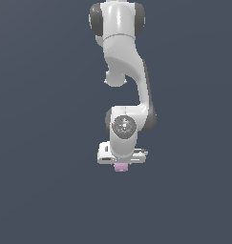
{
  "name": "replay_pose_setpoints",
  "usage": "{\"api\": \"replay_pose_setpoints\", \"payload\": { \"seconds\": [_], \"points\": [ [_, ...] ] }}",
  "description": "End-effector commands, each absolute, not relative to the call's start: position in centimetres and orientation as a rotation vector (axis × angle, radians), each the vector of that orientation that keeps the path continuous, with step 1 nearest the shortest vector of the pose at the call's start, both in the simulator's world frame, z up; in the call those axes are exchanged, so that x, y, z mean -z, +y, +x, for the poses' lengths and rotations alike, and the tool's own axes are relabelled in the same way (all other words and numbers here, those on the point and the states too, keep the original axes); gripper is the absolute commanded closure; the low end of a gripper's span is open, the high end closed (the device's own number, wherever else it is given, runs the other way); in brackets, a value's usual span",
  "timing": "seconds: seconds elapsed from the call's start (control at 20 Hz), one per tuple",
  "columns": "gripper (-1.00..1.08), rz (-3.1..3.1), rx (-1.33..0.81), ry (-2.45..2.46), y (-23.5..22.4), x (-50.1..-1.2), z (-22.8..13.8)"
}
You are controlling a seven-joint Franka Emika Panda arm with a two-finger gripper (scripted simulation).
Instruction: Pick up the object and move it to a goal position.
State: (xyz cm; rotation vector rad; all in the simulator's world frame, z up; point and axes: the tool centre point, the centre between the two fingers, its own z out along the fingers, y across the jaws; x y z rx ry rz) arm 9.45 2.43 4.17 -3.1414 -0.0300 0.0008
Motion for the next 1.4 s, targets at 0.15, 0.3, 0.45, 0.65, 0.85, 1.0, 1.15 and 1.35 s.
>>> {"api": "replay_pose_setpoints", "payload": {
  "seconds": [0.15, 0.3, 0.45, 0.65, 0.85, 1.0, 1.15, 1.35],
  "points": [
    [1.08, -3.141, 0.000, -0.030, 2.1, -4.3, 8.2],
    [1.08, -3.141, 0.000, -0.030, 1.8, -4.4, 7.1],
    [1.08, -3.141, 0.000, -0.030, 1.4, -4.4, 5.7],
    [1.08, -3.141, 0.000, -0.030, 0.8, -4.6, 3.5],
    [1.08, -3.141, 0.000, -0.030, 0.2, -4.7, 1.2],
    [1.08, -3.141, 0.000, -0.030, -0.3, -4.9, -0.6],
    [1.08, -3.141, 0.000, -0.030, -0.8, -5.0, -2.5],
    [1.08, -3.141, 0.000, -0.030, -1.5, -5.1, -4.8]
  ]
}}
